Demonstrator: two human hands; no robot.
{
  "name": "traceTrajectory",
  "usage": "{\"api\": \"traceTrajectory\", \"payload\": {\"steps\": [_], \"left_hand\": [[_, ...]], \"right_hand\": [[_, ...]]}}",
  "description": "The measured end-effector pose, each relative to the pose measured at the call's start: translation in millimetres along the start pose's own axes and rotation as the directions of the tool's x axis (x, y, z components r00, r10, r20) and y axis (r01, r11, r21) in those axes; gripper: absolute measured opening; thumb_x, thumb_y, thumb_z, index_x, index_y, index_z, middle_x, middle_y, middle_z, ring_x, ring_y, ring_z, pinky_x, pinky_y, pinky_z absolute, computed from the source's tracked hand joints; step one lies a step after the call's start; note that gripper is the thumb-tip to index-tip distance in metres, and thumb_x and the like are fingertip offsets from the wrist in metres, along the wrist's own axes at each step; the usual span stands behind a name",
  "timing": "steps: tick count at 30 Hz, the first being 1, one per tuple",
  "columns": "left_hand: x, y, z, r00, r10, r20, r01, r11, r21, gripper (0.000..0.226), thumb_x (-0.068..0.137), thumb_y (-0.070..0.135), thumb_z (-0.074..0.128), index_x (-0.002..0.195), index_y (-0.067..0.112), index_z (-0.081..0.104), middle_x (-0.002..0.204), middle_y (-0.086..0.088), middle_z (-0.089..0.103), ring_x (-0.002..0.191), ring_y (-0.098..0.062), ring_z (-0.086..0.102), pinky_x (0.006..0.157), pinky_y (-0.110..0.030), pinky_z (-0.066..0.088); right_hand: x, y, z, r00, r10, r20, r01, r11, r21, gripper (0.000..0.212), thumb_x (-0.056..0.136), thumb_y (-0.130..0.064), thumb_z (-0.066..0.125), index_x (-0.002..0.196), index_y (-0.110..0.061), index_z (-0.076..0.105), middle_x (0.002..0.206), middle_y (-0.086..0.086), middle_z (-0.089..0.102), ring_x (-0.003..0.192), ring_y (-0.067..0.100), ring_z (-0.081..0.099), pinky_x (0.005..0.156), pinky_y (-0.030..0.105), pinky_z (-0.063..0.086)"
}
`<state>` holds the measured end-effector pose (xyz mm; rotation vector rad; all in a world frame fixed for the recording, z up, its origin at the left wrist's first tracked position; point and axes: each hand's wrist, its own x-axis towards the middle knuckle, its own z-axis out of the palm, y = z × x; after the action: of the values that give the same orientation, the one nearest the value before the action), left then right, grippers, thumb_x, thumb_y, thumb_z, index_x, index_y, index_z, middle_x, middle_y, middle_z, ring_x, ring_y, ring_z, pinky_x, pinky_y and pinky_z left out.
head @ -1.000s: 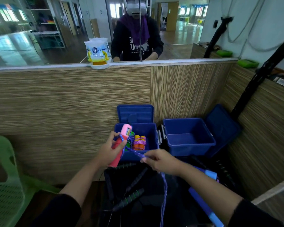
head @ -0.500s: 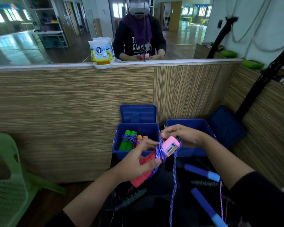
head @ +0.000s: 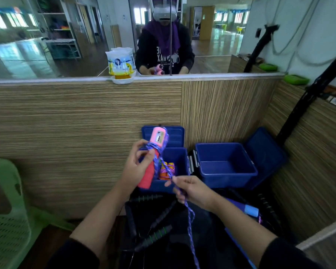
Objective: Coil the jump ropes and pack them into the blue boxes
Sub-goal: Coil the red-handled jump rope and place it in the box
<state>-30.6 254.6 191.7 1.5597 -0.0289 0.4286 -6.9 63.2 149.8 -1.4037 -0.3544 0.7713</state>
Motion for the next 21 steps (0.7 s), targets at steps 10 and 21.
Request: {"api": "traceTrajectory", "payload": {"steps": [10, 21], "left_hand": [[-33, -64, -12, 0.955, -0.164, 0.249, -0.019, 0.800, 0.599, 0.046, 0.072, 0.063, 0.058, 0.099, 0.026, 0.057, 0.092, 0.010, 0.065, 0.084, -0.003, 0.061, 0.079, -0.021, 0.047], [-71, 0, 21, 0.904, -0.052, 0.424, 0.022, 0.997, 0.075, 0.043, 0.082, 0.047, 0.070, 0.115, 0.025, 0.054, 0.119, 0.018, 0.060, 0.103, -0.006, 0.059, 0.085, -0.026, 0.050]], "right_hand": [[-10, -50, 2, 0.967, -0.250, 0.056, 0.187, 0.537, -0.823, 0.019, 0.095, -0.026, 0.051, 0.084, -0.016, 0.063, 0.074, 0.001, 0.061, 0.068, 0.014, 0.052, 0.066, 0.026, 0.042], [0, -62, -52, 0.998, -0.054, -0.025, 0.049, 0.985, -0.163, 0.026, 0.094, -0.017, 0.054, 0.072, -0.008, 0.065, 0.064, 0.000, 0.061, 0.061, 0.010, 0.053, 0.063, 0.020, 0.040]]}}
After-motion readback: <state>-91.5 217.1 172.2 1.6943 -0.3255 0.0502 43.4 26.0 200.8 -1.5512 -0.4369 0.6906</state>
